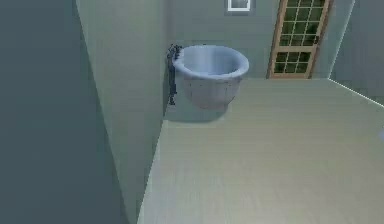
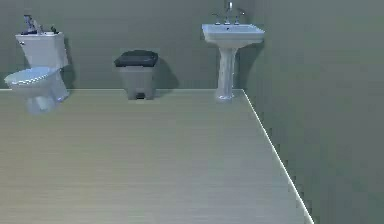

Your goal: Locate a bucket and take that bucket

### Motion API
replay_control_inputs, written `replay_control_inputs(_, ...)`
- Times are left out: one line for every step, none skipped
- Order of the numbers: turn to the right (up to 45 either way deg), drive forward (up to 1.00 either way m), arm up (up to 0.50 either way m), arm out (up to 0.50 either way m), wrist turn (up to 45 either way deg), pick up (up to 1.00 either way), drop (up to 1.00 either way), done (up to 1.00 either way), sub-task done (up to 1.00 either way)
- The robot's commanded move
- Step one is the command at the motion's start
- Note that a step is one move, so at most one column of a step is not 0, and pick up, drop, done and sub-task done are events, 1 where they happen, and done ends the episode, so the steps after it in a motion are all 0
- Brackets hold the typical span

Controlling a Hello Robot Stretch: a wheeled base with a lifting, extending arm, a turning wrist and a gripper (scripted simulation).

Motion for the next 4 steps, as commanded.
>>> replay_control_inputs(-45.0,0.0,0.0,0.0,0.0,0.0,0.0,0.0,0.0)
replay_control_inputs(-45.0,0.0,0.0,0.0,0.0,0.0,0.0,0.0,0.0)
replay_control_inputs(0.0,1.0,0.0,0.0,0.0,0.0,0.0,0.0,0.0)
replay_control_inputs(0.0,0.35,0.0,0.0,0.0,0.0,0.0,0.0,0.0)
